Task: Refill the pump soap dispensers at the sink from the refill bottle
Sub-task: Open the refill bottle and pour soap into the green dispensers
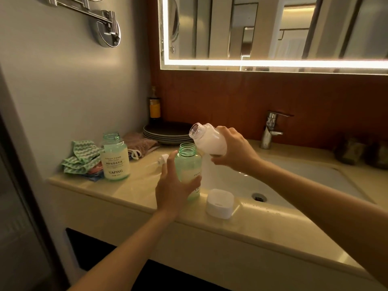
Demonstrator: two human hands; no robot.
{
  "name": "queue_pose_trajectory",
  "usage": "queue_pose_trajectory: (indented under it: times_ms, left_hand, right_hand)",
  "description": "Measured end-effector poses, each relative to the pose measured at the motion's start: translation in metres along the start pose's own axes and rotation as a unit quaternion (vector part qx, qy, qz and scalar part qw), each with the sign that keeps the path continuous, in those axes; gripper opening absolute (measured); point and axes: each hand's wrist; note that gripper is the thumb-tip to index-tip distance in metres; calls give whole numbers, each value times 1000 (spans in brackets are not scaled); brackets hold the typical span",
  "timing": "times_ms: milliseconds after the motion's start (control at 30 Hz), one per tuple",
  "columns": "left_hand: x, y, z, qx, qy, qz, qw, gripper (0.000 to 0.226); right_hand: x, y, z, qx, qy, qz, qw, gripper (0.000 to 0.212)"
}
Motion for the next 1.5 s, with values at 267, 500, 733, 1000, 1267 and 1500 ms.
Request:
queue_pose_trajectory:
  times_ms: [267, 500, 733, 1000, 1267, 1500]
  left_hand:
    - [3, 0, 1, 4, -3, -3, 1000, 90]
    - [3, 1, 1, 3, 6, -5, 1000, 90]
    - [3, 1, 1, 3, 7, -9, 1000, 90]
    - [3, 2, 1, 3, 7, -2, 1000, 90]
    - [2, 2, 0, -1, 10, -4, 1000, 90]
    - [3, 2, 0, -1, 12, -4, 1000, 91]
  right_hand:
    - [1, -13, 10, -10, 126, 30, 992, 83]
    - [2, -15, 15, -8, 180, 45, 983, 81]
    - [3, -15, 18, -8, 200, 55, 978, 80]
    - [3, -16, 20, -4, 216, 57, 975, 81]
    - [1, -15, 23, -1, 219, 53, 974, 81]
    - [1, -14, 22, 2, 222, 51, 974, 81]
Point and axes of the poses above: each hand's wrist, its own y-axis away from the middle knuckle, its own z-axis out of the back of the hand, x = y × z, and after that the axes turned 15 degrees about y, right-handed
